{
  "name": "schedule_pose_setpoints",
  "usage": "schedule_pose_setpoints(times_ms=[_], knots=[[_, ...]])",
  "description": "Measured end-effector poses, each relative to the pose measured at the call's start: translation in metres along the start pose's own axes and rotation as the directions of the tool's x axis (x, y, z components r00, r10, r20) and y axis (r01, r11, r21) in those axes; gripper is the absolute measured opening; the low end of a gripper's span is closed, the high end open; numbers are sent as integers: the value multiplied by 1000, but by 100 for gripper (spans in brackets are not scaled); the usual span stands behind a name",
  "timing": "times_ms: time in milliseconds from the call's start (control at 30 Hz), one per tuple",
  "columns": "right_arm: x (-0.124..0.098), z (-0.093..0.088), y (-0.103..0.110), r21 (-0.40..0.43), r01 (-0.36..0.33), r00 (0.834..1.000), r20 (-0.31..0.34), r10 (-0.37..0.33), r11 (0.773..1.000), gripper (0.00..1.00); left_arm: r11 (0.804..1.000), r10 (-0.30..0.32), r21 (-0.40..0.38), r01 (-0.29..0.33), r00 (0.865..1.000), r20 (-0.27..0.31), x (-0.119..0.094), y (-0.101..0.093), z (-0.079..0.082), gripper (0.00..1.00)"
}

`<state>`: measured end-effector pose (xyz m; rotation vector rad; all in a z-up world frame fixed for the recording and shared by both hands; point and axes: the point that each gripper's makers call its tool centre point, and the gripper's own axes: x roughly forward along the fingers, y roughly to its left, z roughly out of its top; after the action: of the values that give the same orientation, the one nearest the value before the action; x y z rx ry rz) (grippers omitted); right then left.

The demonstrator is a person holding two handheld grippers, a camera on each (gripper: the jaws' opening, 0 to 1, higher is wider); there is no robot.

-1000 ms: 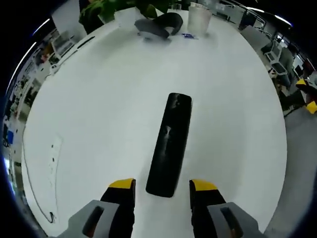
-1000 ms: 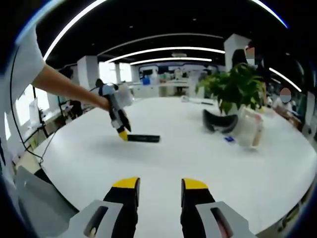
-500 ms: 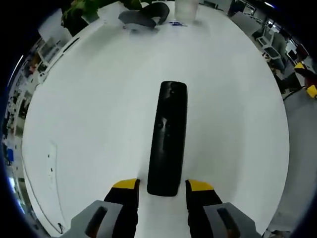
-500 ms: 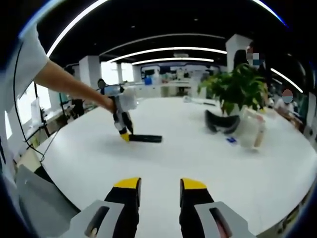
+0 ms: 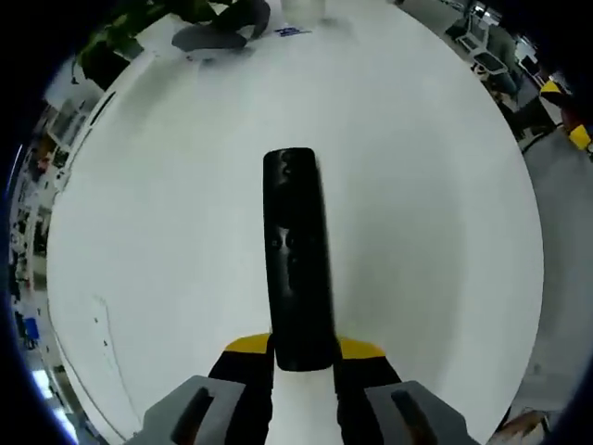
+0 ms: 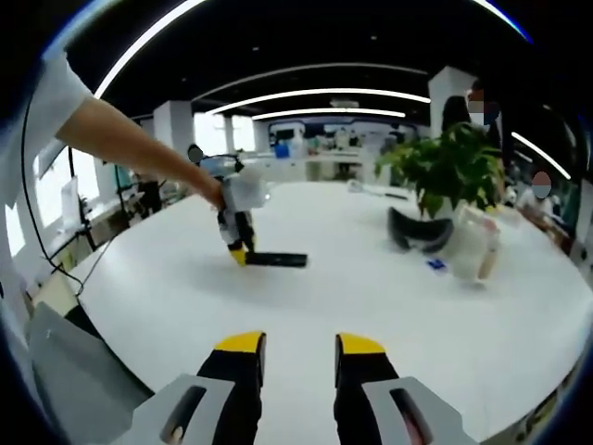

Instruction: Press the specified remote control buttons in sequence, fully releasing each button before pressing the next.

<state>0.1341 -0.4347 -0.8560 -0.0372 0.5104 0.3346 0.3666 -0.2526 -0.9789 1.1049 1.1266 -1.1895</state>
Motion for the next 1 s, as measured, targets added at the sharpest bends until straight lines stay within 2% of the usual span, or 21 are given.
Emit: schedule_pose_setpoints(times_ms=[233,667,800,900,1000], knots=[[0,0,0,-9,3,1000,0,-3,1000,26,1000,13,-22,-14,999,-38,0,-5,-1,23],[0,-2,1,-29,5,1000,-12,-5,1000,21,999,10,-34,-12,997,-80,-1,-44,-7,23],[-3,0,-6,-15,38,999,1,-38,999,18,1000,11,-4,-12,994,-113,-1,-61,-10,23],[-3,-2,-5,-2,30,999,-10,-30,1000,10,997,34,69,-24,987,-154,-2,-72,-11,23],[-4,-2,-5,-14,37,999,-8,-38,999,7,998,37,55,-29,985,-166,-2,-77,-12,23]])
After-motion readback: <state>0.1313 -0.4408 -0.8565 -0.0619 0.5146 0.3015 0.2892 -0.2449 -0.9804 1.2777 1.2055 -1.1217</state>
